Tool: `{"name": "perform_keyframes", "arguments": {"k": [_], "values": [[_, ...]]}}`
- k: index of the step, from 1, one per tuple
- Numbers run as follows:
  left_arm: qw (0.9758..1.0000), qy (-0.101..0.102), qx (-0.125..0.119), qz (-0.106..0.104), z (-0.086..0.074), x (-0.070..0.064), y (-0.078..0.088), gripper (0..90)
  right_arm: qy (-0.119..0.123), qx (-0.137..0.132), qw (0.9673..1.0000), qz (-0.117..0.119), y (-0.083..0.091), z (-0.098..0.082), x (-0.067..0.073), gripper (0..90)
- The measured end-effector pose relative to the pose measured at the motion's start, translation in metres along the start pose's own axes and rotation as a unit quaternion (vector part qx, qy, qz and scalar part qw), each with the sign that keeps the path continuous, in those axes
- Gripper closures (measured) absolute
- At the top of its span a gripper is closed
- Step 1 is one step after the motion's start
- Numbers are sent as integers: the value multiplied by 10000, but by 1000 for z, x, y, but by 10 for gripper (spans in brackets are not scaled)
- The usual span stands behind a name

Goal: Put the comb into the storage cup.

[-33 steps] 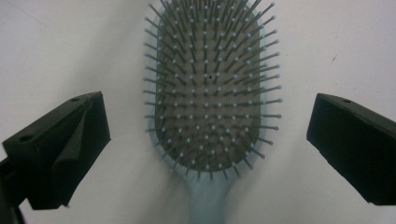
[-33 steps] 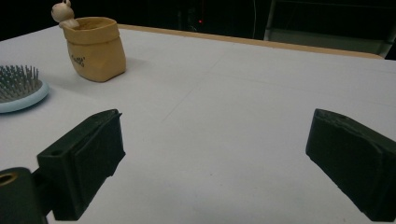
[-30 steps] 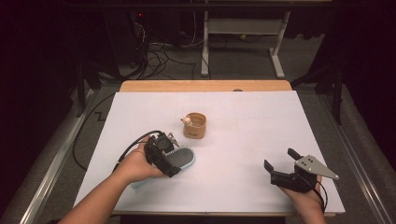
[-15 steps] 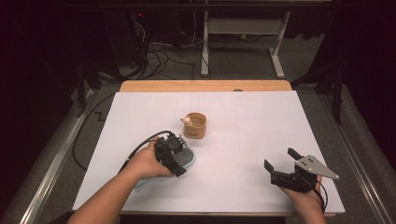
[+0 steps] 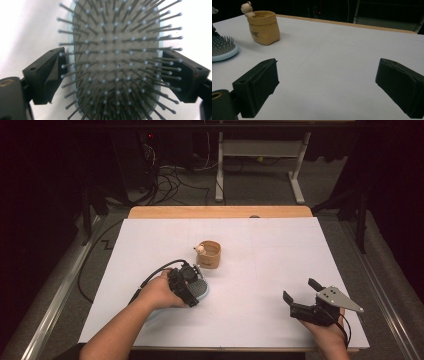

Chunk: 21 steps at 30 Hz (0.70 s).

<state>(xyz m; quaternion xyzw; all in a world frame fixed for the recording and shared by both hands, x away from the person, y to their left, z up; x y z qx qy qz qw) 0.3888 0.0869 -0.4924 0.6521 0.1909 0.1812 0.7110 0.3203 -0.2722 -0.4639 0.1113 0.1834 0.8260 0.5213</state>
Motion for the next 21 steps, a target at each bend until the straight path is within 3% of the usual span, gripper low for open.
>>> {"name": "perform_keyframes", "arguments": {"k": [21], "values": [[9990,17,451,-22,9,-2,1,193,19,0,10000,-14,1,0,0,52]]}}
Point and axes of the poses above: each handheld gripper's, and its own axes: y roughly backward along the jaws, z roughly out of its top, x roughly to its left, the point moved 5 cm from there along -y, roughly forward along the jaws, and after that the axes turned 6 degrees about x, right-handed, at the moved point
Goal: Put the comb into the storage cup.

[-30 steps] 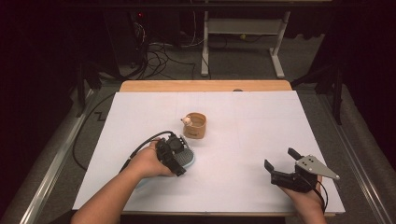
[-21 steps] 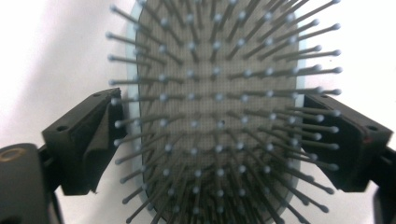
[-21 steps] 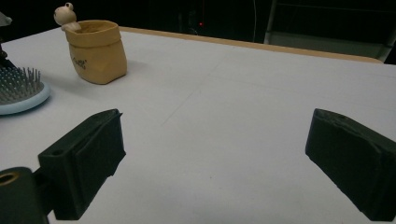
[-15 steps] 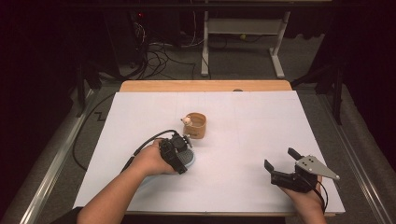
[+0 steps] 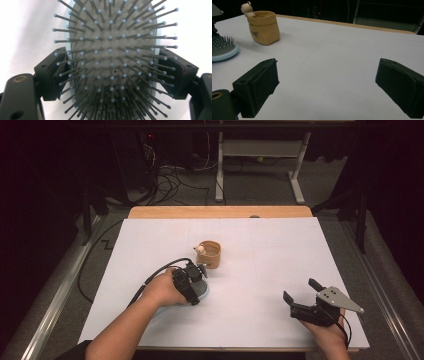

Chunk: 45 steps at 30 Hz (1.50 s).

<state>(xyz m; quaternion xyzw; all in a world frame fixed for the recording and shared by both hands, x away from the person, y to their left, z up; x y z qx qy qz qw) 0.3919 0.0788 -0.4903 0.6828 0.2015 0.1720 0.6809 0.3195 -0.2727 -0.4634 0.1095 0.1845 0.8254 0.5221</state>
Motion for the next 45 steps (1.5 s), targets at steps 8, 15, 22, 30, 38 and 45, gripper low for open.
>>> {"name": "perform_keyframes", "arguments": {"k": [8,15,22,30,38,45], "values": [[10000,2,-18,-47,0,1,-1,196,-8,15,10000,1,-1,-1,0,53],[9999,57,62,-63,1,1,-1,198,-9,35,10000,8,-1,-1,1,53],[9997,49,220,-74,3,1,0,196,-5,46,10000,21,-2,-1,2,54],[9994,70,340,-81,6,1,0,197,4,53,10000,6,-2,-1,2,55],[9993,90,349,-35,6,1,0,205,-7,44,10000,7,-2,-1,2,56],[9994,93,345,-45,6,1,1,207,-8,43,10000,-11,-2,-1,0,56]]}}
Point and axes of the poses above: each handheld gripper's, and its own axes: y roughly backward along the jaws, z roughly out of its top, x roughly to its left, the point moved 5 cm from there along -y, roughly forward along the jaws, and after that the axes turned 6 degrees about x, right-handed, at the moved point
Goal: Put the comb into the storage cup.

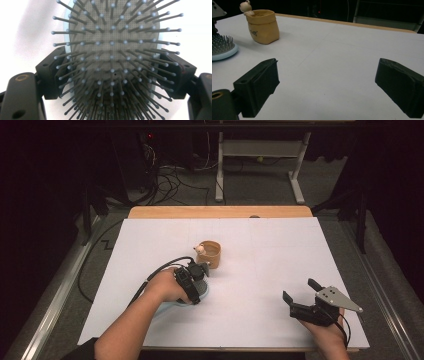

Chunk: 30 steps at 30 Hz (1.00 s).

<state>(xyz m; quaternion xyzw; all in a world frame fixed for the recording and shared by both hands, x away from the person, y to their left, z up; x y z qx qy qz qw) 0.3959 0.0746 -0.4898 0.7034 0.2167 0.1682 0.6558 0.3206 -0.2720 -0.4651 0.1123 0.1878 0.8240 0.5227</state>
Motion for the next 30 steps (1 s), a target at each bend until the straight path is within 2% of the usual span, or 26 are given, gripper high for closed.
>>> {"name": "perform_keyframes", "arguments": {"k": [13,22,30], "values": [[10000,20,-68,-25,-1,1,1,207,-10,-48,10000,-1,2,1,0,57],[9996,75,-251,-106,-4,0,2,207,-24,-44,10000,-16,2,1,-1,56],[9985,141,-517,-150,-10,3,9,207,-25,-43,10000,-22,2,1,-1,56]]}}
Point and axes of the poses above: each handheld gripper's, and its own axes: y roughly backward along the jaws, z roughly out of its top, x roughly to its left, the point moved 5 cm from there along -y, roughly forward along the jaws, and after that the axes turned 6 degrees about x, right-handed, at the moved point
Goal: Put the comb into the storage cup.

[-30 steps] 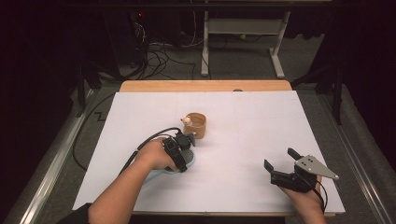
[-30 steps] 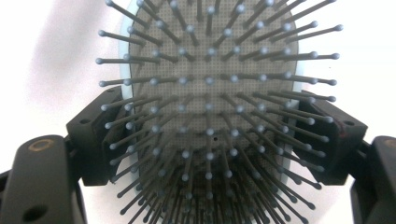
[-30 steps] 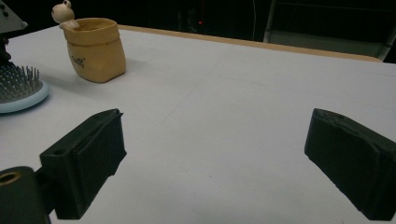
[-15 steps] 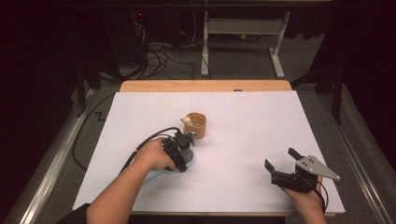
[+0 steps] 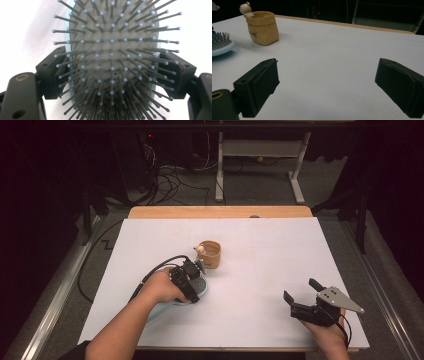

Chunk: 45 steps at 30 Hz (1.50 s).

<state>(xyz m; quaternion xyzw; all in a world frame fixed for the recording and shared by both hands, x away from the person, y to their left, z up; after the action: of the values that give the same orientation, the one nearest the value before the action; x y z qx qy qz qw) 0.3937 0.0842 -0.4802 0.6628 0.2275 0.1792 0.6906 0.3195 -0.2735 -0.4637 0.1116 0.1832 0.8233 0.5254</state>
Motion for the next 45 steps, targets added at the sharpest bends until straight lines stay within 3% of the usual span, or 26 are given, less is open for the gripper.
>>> {"name": "perform_keyframes", "arguments": {"k": [19,31,35,39,45], "values": [[9976,125,-678,-32,-16,9,28,208,-21,-13,10000,-9,0,0,-1,56],[9954,273,-915,-69,-27,16,39,208,-16,-6,10000,-12,-1,0,-1,56],[9930,312,-1135,-19,-29,17,45,208,-19,-3,10000,-10,-1,0,0,57],[9887,329,-1461,71,-31,18,52,208,-16,-7,10000,-13,-1,0,0,57],[9836,355,-1771,-31,-36,18,55,208,-15,-9,10000,-22,0,0,0,56]]}}
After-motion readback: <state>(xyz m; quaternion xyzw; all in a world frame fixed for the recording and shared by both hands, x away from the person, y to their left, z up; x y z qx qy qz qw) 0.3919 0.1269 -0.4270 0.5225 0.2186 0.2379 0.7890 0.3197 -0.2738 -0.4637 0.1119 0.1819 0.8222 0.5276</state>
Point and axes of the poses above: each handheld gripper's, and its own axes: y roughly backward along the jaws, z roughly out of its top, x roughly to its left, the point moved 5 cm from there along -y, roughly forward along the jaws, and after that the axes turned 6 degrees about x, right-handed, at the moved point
